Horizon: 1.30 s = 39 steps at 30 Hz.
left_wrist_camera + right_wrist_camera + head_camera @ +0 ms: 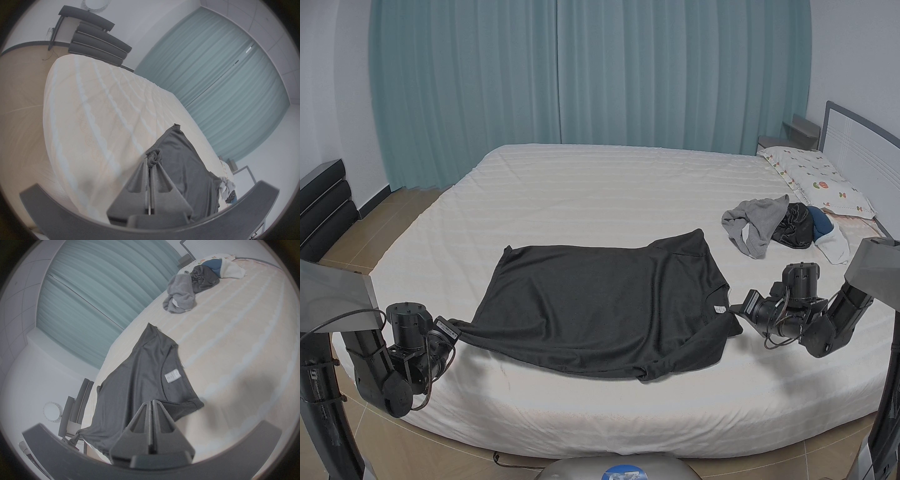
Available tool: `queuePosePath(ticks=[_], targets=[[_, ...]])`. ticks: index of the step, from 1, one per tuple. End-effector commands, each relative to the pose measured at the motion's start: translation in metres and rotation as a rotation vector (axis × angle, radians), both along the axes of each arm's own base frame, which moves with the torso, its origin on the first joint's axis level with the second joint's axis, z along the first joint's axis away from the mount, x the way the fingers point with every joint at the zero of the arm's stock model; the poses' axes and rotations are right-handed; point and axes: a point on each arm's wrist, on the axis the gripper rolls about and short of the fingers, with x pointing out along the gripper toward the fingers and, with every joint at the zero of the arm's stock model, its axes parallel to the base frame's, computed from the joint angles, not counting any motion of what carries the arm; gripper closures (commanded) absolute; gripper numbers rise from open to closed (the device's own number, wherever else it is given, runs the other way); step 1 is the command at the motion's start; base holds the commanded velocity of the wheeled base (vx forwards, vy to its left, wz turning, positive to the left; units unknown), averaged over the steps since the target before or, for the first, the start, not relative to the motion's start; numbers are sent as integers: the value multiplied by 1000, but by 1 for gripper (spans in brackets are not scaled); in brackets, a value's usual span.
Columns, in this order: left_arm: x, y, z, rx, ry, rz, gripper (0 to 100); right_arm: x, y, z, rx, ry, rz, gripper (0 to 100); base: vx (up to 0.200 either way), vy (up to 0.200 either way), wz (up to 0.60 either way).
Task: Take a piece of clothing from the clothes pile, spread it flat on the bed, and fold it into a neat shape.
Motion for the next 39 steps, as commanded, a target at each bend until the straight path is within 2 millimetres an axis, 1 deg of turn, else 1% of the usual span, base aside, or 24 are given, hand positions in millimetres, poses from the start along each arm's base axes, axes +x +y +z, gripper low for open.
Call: queuePosePath(ticks=[1,2,4,6,12,13,14,17,20,21,25,26,27,28,29,31,32,33,34,36,37,38,39], targets=[[11,1,-7,-52,-15,39,100,32,7,12,4,-27,5,100,0,0,0],[11,1,-7,-55,-16,40,100,34,7,12,4,-25,5,100,0,0,0],[14,1,-10,-82,-17,54,100,51,10,12,4,-30,5,100,0,0,0],[14,0,-12,-98,-18,59,100,59,12,10,4,-28,8,100,0,0,0],[15,0,-17,-111,-5,66,100,94,26,-8,-29,-58,-39,100,0,0,0],[15,0,-17,-111,-5,66,100,94,26,-8,-29,-58,-39,100,0,0,0],[16,0,-20,-110,5,67,100,103,31,-16,-42,-70,-62,100,0,0,0],[16,0,-23,-109,12,67,100,111,39,-26,-53,-78,-71,100,0,0,0],[16,0,-24,-108,17,67,100,113,40,-31,-53,-81,-74,100,0,0,0],[16,0,-24,-110,15,68,100,114,40,-30,-50,-85,-74,0,0,0,0],[16,-1,-26,-109,21,65,100,115,37,-22,17,-83,-113,0,0,0,0],[16,-1,-28,-106,26,66,100,113,32,-8,88,-97,-145,0,0,0,0],[15,-1,-28,-108,29,66,100,112,28,-2,107,-103,-157,0,0,0,0],[15,-1,-28,-108,29,66,100,112,28,-2,107,-103,-157,0,0,0,0],[13,-2,-27,-109,33,64,100,106,18,9,129,-104,-158,0,0,0,0],[13,-2,-27,-110,30,64,100,94,10,18,147,-88,-123,0,0,0,0],[13,-2,-27,-110,30,64,100,93,9,18,147,-84,-122,0,0,0,0],[13,-2,-26,-110,30,64,100,84,5,18,155,-58,-103,0,0,0,0],[12,-2,-27,-109,35,62,100,73,5,15,158,-24,-81,0,0,0,0],[11,-1,-27,-109,40,63,100,57,5,11,154,13,-40,0,0,0,0],[11,-1,-27,-109,40,63,100,57,5,11,154,13,-40,0,0,0,0],[10,-1,-28,-109,43,62,100,42,5,2,146,38,12,0,0,0,0],[9,-1,-28,-110,46,60,100,39,5,0,143,44,23,0,0,0,0]])
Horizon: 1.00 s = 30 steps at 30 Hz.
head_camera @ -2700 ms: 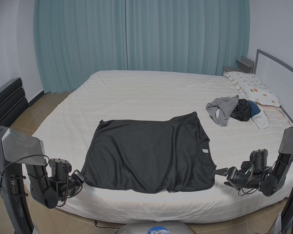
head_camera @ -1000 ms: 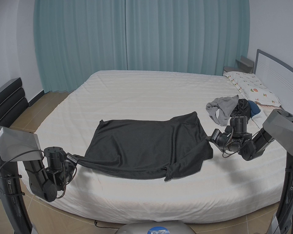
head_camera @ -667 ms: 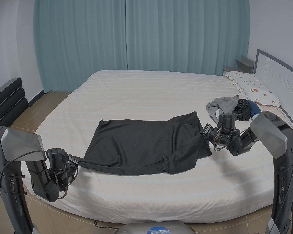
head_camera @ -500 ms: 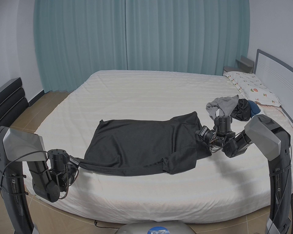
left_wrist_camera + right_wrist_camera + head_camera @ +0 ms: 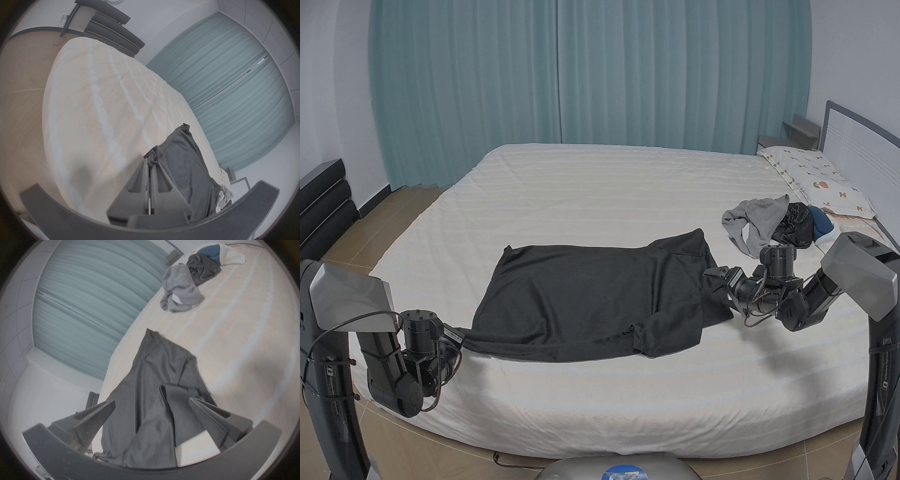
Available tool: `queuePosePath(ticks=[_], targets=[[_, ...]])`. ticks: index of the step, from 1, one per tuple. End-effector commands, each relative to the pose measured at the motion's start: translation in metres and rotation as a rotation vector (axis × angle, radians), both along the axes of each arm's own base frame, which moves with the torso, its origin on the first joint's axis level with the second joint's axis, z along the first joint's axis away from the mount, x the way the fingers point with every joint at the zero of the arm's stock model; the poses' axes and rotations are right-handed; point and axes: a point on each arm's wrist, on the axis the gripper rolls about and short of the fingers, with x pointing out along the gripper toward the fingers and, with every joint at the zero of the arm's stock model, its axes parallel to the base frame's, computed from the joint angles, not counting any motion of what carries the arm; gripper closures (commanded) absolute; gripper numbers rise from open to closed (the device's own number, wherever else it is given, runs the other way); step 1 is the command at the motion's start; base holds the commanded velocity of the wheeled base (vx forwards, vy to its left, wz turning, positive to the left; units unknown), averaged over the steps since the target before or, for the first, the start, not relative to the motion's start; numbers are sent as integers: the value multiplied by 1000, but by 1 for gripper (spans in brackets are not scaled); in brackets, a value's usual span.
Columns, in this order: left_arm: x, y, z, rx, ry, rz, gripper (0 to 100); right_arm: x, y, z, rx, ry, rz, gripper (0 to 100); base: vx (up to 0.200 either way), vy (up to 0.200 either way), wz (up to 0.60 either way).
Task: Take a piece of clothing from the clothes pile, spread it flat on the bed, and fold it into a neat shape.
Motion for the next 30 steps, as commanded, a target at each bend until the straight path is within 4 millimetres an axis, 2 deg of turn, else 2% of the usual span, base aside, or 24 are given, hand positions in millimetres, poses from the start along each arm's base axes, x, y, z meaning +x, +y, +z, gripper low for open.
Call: queuePosePath(ticks=[1,6,10,17,26,27,30], targets=[[-4,0,-1,-2,16,-5,100,-43,-5,3,2,29,112,0,0,0,0],[-7,0,-3,0,29,-5,100,-67,7,-13,-19,71,215,0,0,0,0],[-8,1,-4,0,37,-6,100,-72,16,-19,-22,83,276,0,0,0,0],[-9,1,-6,1,43,-6,100,-65,32,-34,-32,96,314,0,0,0,0],[-8,1,-7,0,45,-7,100,-49,35,-42,-32,81,309,0,0,0,0],[-8,1,-7,0,45,-7,100,-49,35,-44,-33,83,308,100,0,0,0],[-8,1,-7,0,45,-7,100,-51,35,-43,-34,87,308,100,0,0,0]])
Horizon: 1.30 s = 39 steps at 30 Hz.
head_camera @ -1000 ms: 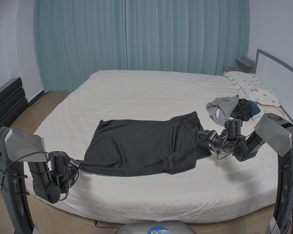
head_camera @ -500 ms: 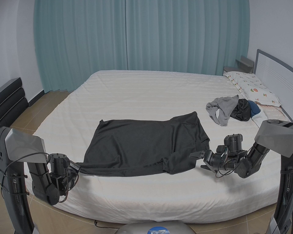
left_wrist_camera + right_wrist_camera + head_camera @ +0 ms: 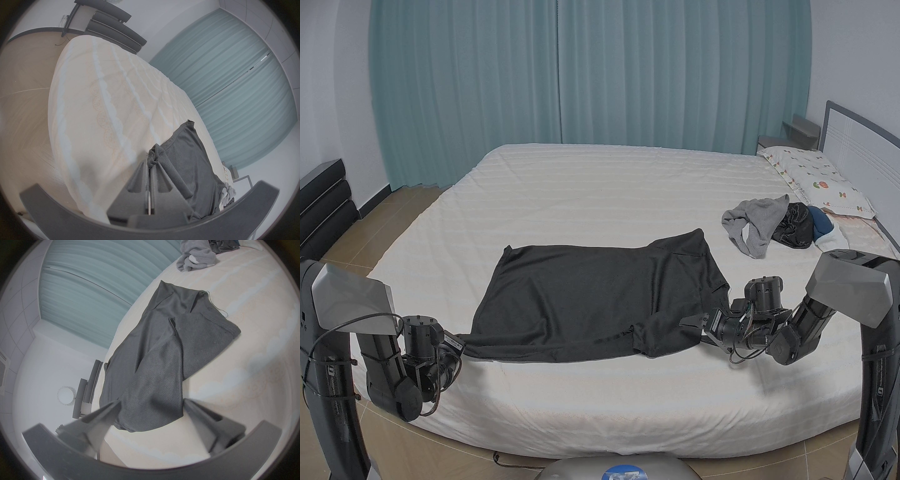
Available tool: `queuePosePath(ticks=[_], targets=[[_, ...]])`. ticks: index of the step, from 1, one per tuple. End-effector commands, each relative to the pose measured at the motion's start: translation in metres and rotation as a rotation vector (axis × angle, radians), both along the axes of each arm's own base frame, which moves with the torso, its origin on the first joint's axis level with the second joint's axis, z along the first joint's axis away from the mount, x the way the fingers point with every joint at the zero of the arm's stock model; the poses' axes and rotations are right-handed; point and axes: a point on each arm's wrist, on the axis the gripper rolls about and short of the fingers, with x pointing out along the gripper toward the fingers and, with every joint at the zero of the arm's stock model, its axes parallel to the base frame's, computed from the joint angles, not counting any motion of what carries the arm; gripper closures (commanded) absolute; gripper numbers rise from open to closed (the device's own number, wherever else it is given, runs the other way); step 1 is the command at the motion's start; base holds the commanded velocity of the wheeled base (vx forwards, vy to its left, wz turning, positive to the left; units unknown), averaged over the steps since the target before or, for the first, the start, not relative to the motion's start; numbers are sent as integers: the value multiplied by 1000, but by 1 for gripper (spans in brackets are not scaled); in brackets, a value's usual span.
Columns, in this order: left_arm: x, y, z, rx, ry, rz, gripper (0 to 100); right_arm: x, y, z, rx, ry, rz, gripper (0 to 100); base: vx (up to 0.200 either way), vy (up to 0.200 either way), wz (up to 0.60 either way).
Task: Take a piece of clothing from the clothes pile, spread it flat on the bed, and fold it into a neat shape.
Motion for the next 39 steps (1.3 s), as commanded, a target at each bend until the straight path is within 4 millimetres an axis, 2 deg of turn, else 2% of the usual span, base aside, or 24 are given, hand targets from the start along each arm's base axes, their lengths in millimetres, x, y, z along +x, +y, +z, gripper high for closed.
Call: queuePosePath(ticks=[1,9,15,19,20,22,24,25,27,28,29,30,31,34,39], targets=[[0,0,-1,0,2,0,100,-1,0,-5,-5,14,-2,100,0,0,0],[0,0,0,0,2,0,100,-20,-14,5,-9,37,-32,100,0,0,0],[-7,0,3,5,10,-5,100,-43,-36,32,-2,28,-75,100,0,0,0],[-14,-2,10,15,-5,-23,100,-71,-54,48,1,42,-110,100,0,0,0],[-14,-2,10,15,-5,-23,100,-71,-54,48,1,42,-110,100,0,0,0],[-24,-2,7,73,41,-63,100,-92,-67,53,-4,65,-143,100,0,0,0],[-24,-2,7,73,41,-63,100,-92,-67,53,-4,65,-143,100,0,0,0],[-31,-2,3,111,82,-92,100,-114,-78,58,10,88,-156,100,0,0,0],[-35,-4,4,117,88,-107,100,-128,-83,61,18,97,-152,100,0,0,0],[-35,-5,4,119,89,-111,100,-130,-83,61,17,100,-150,100,0,0,0],[-39,-8,4,133,101,-132,100,-141,-83,61,11,110,-146,100,0,0,0],[-39,-8,4,133,101,-132,100,-141,-83,61,11,110,-146,100,0,0,0],[-47,-11,2,173,133,-176,100,-155,-84,62,-11,113,-133,100,0,0,0],[-58,-14,-1,217,176,-232,100,-171,-86,61,-38,127,-117,100,0,0,0],[-65,-18,0,235,192,-264,100,-186,-86,54,-61,164,-103,100,0,0,0]])
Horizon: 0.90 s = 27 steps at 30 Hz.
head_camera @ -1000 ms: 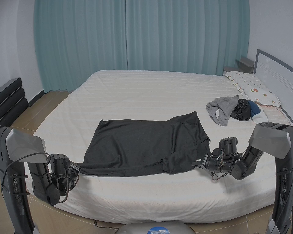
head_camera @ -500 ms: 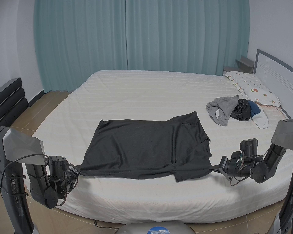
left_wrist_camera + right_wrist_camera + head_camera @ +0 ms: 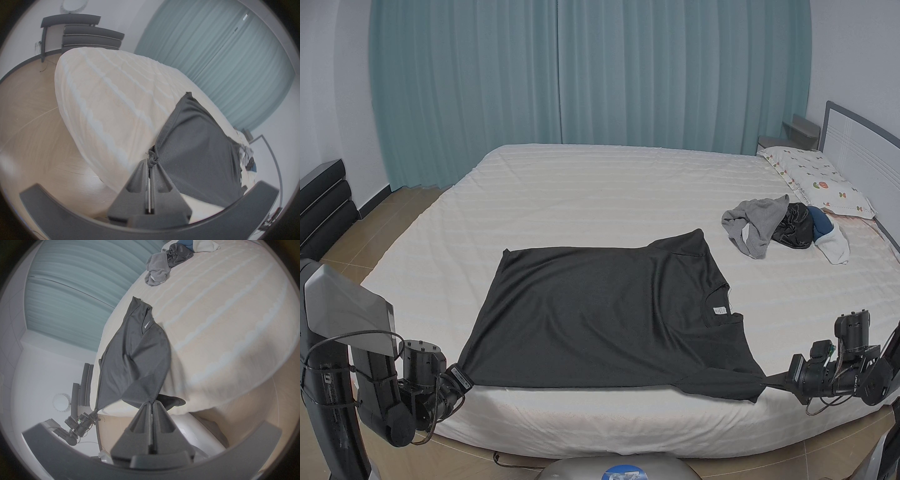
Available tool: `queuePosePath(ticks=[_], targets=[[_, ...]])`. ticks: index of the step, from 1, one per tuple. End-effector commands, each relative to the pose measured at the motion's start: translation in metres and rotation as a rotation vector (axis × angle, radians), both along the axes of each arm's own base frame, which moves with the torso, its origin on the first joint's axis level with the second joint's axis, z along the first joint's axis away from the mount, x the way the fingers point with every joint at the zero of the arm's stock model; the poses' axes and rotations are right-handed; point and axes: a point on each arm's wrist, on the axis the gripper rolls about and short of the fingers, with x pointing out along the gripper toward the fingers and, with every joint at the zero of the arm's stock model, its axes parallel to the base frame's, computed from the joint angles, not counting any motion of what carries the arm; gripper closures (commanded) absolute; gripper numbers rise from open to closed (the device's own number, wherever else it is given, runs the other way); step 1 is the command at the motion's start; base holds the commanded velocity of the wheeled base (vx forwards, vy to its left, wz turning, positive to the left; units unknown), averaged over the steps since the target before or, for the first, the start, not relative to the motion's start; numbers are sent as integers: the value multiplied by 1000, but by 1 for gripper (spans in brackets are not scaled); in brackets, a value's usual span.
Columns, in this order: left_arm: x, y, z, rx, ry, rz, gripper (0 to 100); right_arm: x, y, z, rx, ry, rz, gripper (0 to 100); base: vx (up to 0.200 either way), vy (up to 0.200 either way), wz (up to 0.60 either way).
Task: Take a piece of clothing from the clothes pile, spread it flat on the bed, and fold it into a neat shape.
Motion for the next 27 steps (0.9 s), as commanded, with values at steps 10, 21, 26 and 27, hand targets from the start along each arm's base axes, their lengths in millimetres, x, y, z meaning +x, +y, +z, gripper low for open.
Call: queuePosePath(ticks=[10,21,26,27], targets=[[-17,-3,-2,57,60,-63,100,-35,1,-8,-57,59,67,100,0,0,0],[-24,-1,-8,107,111,-105,100,-36,3,-32,-107,158,148,100,0,0,0],[-23,-1,-8,106,111,-106,100,-30,2,-39,-121,149,163,0,0,0,0],[-23,-1,-8,107,111,-105,100,-30,1,-39,-121,149,162,0,0,0,0]])
